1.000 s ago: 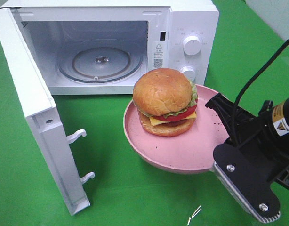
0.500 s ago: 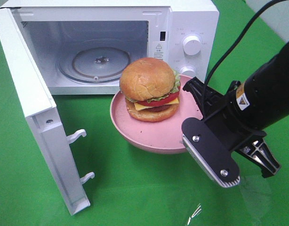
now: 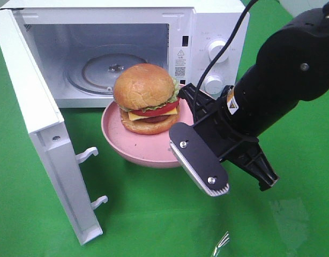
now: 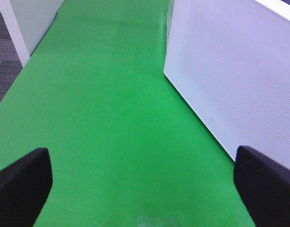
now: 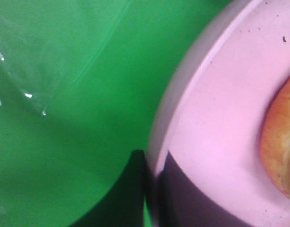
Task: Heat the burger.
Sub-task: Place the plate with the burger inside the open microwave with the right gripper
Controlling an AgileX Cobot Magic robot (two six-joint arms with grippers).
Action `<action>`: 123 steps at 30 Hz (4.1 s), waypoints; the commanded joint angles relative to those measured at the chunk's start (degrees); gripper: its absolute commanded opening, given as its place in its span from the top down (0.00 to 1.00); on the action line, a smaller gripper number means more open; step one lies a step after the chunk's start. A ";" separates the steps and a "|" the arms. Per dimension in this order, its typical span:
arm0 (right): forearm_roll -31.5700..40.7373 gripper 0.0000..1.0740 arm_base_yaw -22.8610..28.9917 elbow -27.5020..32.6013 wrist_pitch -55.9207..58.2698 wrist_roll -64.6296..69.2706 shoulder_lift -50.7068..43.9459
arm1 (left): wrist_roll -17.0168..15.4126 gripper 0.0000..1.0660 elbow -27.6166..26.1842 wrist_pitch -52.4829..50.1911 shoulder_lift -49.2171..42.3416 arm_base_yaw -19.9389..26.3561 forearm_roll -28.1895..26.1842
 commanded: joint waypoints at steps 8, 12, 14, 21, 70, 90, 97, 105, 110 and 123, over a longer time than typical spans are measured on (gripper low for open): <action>0.97 1.00 0.11 -5.33 -3.09 -1.60 1.66 | 0.00 0.10 0.11 0.00 -0.80 0.11 -0.06; 1.43 1.00 0.74 -6.65 -3.09 -1.60 2.52 | 0.00 0.10 0.11 0.00 -0.80 0.11 -0.06; 1.78 1.00 0.74 -7.10 -3.78 -1.83 2.81 | 0.00 0.10 0.11 0.00 -0.80 0.11 -0.06; 2.69 1.00 0.80 -8.48 -4.24 -1.83 5.10 | 0.00 0.10 0.11 0.00 -0.80 0.11 -0.06; -3.15 1.00 2.12 -38.16 3.38 13.12 25.67 | 0.00 0.10 0.11 0.00 -0.80 0.11 -0.06; -7.16 1.00 1.95 -53.34 7.39 23.66 36.21 | 0.00 0.10 0.11 0.00 -0.80 0.11 -0.06; -7.96 1.00 1.26 -57.58 7.33 25.55 39.88 | 0.00 0.10 0.11 0.00 -0.80 0.11 -0.06; -8.25 1.00 0.00 -61.65 7.16 26.99 42.86 | 0.00 0.10 0.11 0.00 -0.80 0.11 -0.06; -9.11 1.00 -0.52 -62.97 6.47 26.76 43.66 | 0.00 0.10 0.11 0.00 -0.80 0.11 -0.06; -10.71 0.98 -1.38 -64.00 3.44 25.90 44.46 | 0.00 0.10 0.11 0.00 -0.80 0.11 -0.06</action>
